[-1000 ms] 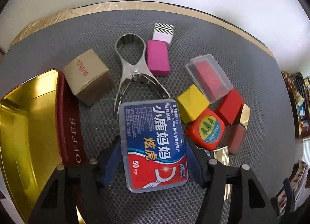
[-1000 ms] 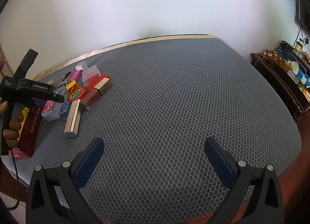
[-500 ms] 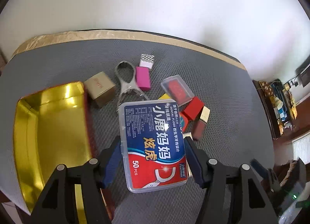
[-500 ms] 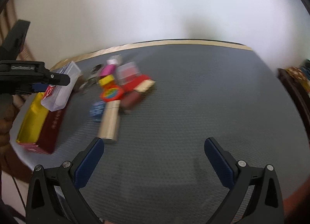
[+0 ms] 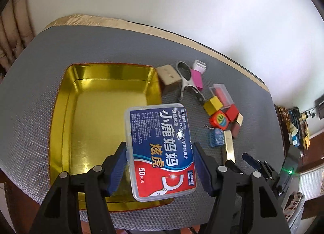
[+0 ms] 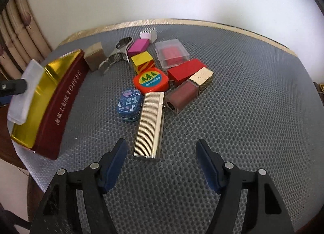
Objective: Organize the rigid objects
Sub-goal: 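Carry the floss box into the gold tray with the left gripper while the right gripper grasps the silver lighter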
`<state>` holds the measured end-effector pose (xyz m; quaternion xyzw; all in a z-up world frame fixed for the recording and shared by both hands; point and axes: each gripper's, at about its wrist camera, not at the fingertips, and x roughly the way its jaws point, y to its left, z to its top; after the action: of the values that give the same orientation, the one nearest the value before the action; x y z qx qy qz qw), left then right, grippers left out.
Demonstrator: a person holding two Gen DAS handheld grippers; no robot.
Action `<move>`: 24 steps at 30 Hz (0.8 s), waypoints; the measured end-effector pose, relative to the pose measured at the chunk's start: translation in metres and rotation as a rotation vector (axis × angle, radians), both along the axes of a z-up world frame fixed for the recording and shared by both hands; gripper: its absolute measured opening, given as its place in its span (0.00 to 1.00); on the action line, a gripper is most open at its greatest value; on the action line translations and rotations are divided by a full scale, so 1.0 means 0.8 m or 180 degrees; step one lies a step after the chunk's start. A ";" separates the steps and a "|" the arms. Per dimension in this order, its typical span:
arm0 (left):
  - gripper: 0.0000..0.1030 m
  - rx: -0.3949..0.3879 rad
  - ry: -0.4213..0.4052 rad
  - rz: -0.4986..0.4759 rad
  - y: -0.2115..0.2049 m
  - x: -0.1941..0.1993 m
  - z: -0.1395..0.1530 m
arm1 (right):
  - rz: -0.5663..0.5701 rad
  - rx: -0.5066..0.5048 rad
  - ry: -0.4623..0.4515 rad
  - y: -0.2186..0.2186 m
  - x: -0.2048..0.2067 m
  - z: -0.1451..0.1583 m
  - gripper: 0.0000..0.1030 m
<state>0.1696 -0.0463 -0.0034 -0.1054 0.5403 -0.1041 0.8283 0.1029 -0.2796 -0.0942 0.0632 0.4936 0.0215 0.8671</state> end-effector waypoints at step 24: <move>0.63 0.0666 0.0176 0.0237 0.066 0.111 -0.074 | -0.0100 0.0338 0.0225 -0.023 0.000 -0.002 0.26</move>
<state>0.2580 0.0069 -0.0624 -0.0412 0.5666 -0.0133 0.8228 0.1027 -0.2976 -0.0962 0.1177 0.5210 0.0318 0.8448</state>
